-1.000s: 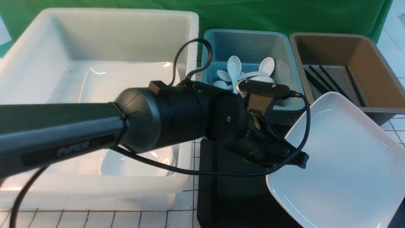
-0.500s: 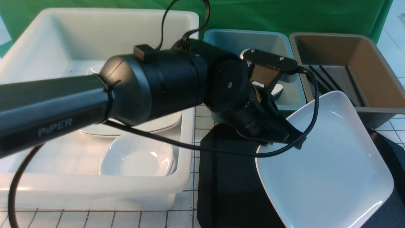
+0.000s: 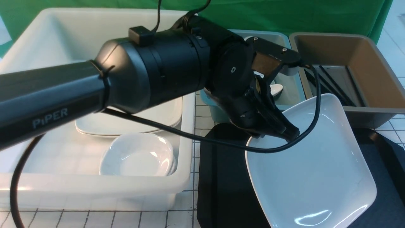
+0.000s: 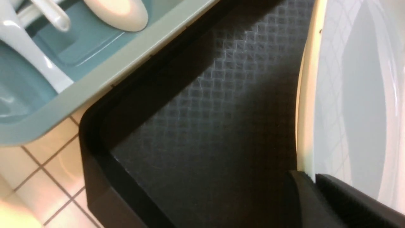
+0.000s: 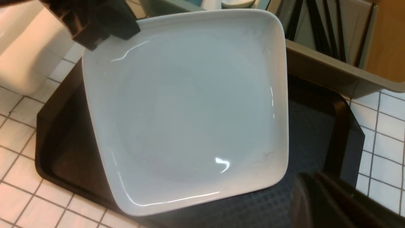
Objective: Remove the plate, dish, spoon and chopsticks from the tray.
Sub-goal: Use the left arm to put the plate into the large storage box on the left
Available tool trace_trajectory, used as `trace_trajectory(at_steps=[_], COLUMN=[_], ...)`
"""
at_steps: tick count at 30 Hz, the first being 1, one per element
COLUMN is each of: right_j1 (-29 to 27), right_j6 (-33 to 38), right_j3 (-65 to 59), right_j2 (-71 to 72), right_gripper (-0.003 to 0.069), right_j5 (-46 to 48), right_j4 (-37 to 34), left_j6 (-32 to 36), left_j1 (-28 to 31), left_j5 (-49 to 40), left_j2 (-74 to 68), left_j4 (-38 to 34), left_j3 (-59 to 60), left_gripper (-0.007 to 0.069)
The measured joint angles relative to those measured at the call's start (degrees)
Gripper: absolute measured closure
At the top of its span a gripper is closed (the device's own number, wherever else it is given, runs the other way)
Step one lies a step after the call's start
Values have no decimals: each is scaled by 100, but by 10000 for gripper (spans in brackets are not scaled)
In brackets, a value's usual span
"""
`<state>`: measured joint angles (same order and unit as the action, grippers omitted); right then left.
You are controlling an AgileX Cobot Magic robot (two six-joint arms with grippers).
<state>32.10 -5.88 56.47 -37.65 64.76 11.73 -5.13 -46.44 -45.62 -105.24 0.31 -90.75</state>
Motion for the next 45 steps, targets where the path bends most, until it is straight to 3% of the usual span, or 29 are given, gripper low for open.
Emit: trace_trajectory(at_steps=[45], right_j1=[0], right_j6=[-2], right_j3=[0], right_j2=[0], right_gripper=[650], right_j5=[-72], right_j4=[0], left_j6=[363], left_j1=[0], left_j5=[-1321], left_j2=[0], left_j4=[726], left_j3=[-1597], left_gripper=[596])
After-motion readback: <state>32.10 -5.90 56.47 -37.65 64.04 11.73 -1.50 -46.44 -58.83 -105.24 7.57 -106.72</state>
